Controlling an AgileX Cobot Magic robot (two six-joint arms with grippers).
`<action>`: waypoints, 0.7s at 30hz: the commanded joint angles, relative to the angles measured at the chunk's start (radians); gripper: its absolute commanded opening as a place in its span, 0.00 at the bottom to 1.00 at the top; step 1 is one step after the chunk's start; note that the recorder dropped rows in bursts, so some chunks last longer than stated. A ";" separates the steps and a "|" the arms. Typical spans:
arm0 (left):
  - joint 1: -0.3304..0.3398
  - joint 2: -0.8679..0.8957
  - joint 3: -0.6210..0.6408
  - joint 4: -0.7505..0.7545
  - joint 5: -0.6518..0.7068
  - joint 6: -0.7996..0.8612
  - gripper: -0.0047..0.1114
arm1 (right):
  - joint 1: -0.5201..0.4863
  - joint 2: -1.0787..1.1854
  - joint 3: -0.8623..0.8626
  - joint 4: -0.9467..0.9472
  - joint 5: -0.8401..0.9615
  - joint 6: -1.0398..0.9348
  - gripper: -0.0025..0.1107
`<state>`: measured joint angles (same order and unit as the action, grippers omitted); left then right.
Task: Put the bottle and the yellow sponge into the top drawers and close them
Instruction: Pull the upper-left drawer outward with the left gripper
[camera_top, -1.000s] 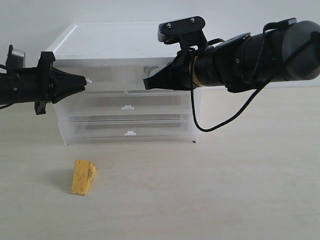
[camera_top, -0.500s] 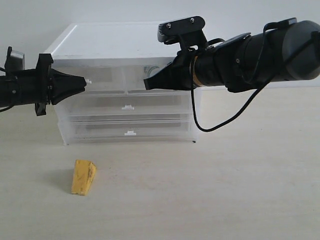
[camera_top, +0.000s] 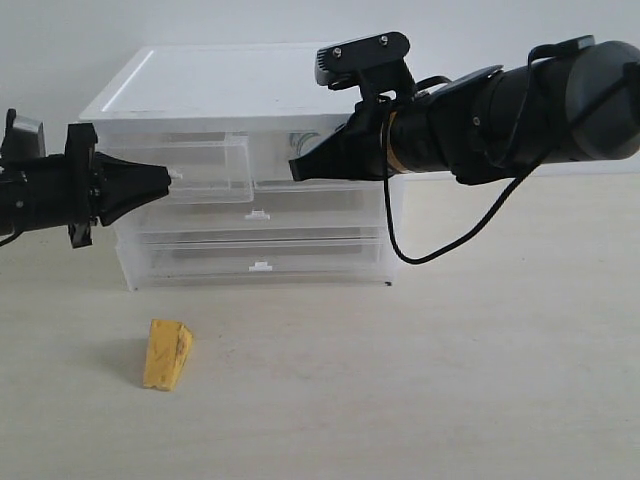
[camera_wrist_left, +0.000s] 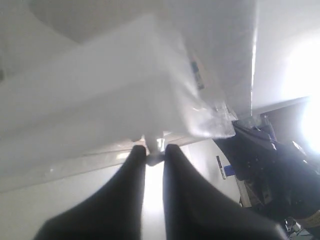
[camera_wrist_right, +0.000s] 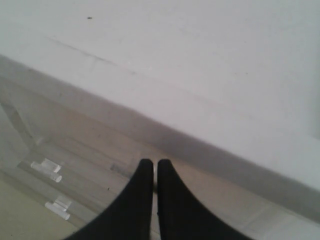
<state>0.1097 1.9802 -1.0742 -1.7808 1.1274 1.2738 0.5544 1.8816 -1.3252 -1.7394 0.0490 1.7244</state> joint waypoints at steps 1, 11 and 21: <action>-0.013 -0.051 0.050 0.036 0.094 0.041 0.07 | -0.006 0.017 -0.024 -0.005 0.007 -0.008 0.02; -0.013 -0.096 0.140 0.036 0.094 0.085 0.07 | -0.006 0.017 -0.024 -0.005 0.000 -0.004 0.02; -0.013 -0.132 0.232 0.036 0.094 0.155 0.07 | -0.006 0.017 -0.024 -0.005 0.000 -0.005 0.02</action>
<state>0.1142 1.8702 -0.8708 -1.7826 1.1431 1.3924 0.5522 1.8816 -1.3252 -1.7394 0.0491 1.7203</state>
